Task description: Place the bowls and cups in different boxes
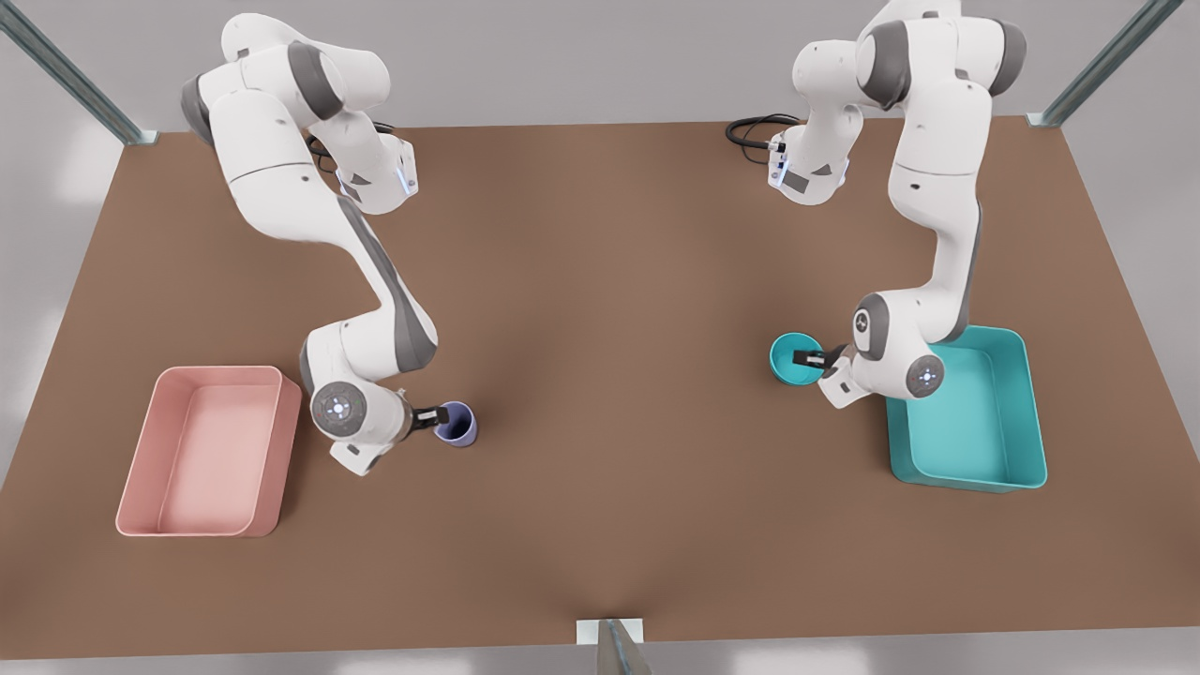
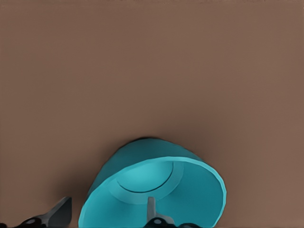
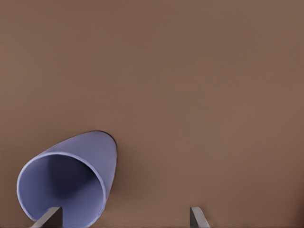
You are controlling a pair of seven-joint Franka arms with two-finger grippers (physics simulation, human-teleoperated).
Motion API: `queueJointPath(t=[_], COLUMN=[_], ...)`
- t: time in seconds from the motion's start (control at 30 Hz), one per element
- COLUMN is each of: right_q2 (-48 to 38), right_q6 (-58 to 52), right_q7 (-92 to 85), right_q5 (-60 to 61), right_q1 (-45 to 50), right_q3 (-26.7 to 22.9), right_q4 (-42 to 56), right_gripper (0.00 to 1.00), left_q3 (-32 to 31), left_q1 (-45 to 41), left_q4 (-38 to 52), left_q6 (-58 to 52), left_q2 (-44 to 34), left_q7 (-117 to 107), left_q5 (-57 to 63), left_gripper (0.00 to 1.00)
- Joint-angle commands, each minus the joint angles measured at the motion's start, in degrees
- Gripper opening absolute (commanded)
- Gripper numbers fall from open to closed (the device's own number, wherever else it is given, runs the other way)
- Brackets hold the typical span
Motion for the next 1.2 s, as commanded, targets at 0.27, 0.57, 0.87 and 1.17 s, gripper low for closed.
queueJointPath(t=[0.27,0.57,0.87,1.17], right_q2=[1.42,3.08,3.0,-9.3], right_q6=[12.68,12.94,11.71,-3.23], right_q7=[8.38,8.38,8.82,-15.94], right_q5=[0.23,0.14,-0.39,0.05], right_q1=[0.13,0.22,1.54,-12.52], right_q3=[0.04,0.04,0.04,-0.4], right_q4=[-3.78,-6.24,-5.09,-0.7], right_gripper=[1.0,1.0,0.21,0.21], left_q3=[0.0,5.36,8.79,8.17], left_q1=[-0.09,14.76,18.63,18.63], left_q4=[0.16,20.72,20.99,19.58], left_q6=[2.94,-15.26,-5.07,-2.69], left_q2=[-1.93,-8.0,4.22,7.75], left_q7=[5.69,12.88,16.06,16.59], left_q5=[-2.91,10.62,14.49,12.82], left_gripper=[0.21,0.21,0.21,1.0])
